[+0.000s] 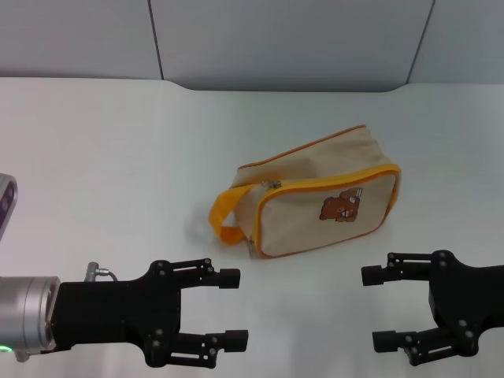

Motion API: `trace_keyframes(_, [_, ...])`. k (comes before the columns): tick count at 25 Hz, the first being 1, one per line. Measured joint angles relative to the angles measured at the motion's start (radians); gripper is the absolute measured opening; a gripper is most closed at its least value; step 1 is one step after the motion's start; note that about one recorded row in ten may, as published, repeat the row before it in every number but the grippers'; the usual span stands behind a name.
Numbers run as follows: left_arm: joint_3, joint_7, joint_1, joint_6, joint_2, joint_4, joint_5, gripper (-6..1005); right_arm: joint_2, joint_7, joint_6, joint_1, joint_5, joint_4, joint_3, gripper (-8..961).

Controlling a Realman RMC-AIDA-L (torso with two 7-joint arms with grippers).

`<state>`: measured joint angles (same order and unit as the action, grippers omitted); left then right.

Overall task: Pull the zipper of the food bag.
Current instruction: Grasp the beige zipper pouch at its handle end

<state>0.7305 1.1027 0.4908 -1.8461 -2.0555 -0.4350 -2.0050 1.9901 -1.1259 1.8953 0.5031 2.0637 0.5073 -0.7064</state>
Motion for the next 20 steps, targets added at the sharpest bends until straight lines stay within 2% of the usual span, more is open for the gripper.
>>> trace_keyframes(13, [0.000, 0.001, 0.002, 0.006, -0.004, 0.000, 0.000, 810, 0.008, 0.001, 0.000, -0.001, 0.001, 0.003, -0.006, 825])
trace_keyframes(14, [-0.007, -0.008, 0.002, 0.033, -0.012, 0.001, 0.007, 810, 0.006, 0.001, 0.000, -0.005, 0.001, 0.003, -0.003, 825])
trace_keyframes(18, [-0.021, -0.035, 0.005, 0.080, -0.018, 0.017, 0.023, 809, 0.001, 0.001, -0.002, -0.014, 0.001, 0.004, 0.000, 824])
trace_keyframes(19, [-0.035, -0.104, 0.014, 0.166, -0.022, 0.072, 0.071, 809, -0.006, 0.001, -0.009, -0.023, 0.001, 0.005, 0.004, 824])
trace_keyframes(20, [-0.036, -0.108, 0.014, 0.170, -0.022, 0.076, 0.075, 809, -0.006, 0.001, -0.009, -0.023, 0.001, 0.005, 0.004, 824])
